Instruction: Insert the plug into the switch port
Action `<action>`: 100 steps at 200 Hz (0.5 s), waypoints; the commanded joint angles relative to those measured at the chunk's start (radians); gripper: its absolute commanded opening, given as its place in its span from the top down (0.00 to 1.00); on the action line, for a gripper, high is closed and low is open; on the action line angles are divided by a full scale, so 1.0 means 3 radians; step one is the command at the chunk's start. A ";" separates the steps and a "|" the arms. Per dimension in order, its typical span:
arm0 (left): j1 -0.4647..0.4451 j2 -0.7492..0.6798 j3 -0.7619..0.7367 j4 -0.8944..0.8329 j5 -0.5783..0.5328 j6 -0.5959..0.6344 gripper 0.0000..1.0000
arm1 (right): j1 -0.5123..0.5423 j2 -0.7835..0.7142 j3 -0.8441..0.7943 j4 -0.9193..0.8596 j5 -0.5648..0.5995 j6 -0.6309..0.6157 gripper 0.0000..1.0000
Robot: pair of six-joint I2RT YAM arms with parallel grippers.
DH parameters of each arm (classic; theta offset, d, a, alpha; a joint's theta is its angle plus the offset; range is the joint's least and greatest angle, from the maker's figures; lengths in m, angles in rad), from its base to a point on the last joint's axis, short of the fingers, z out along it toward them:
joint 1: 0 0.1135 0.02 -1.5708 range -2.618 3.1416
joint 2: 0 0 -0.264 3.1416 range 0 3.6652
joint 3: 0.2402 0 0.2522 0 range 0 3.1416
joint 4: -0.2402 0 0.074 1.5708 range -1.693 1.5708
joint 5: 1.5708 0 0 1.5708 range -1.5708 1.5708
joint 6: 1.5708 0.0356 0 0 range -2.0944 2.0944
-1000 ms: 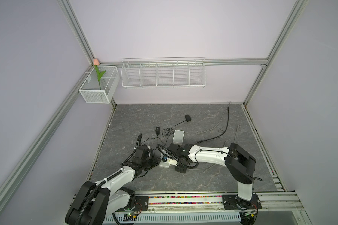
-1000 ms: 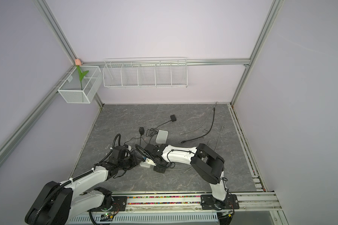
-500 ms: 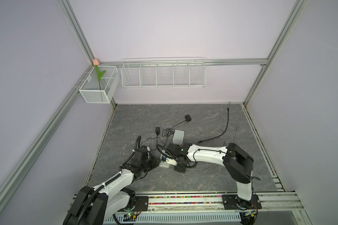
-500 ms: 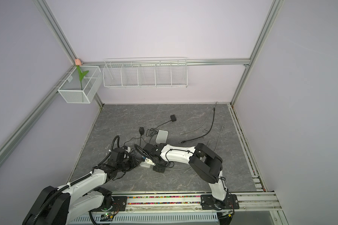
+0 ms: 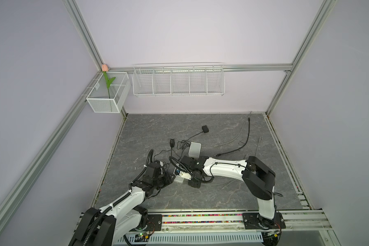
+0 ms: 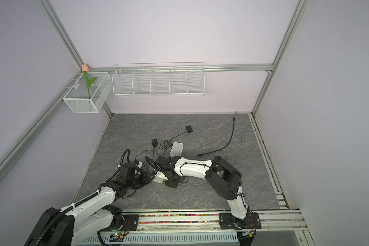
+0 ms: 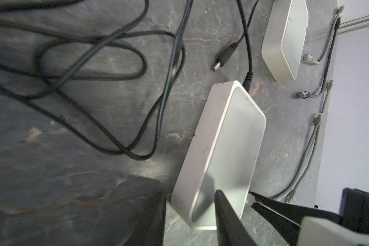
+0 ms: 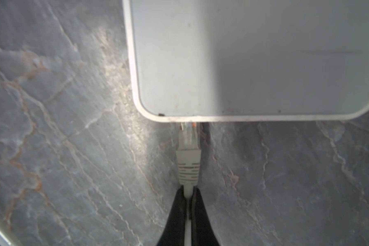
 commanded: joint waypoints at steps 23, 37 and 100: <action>-0.0008 -0.0042 -0.0008 -0.0098 -0.0019 0.0057 0.62 | 0.0026 -0.0021 0.0016 0.0123 -0.0121 0.0081 0.93; -0.0010 -0.0118 0.0016 -0.0126 -0.0021 0.0086 0.62 | 0.0024 -0.0021 -0.0006 0.0116 -0.0096 0.0077 0.93; 0.0035 -0.0374 0.0135 -0.0398 -0.0271 0.0172 0.61 | 0.0024 -0.0062 -0.0149 0.0150 -0.0032 0.0075 0.93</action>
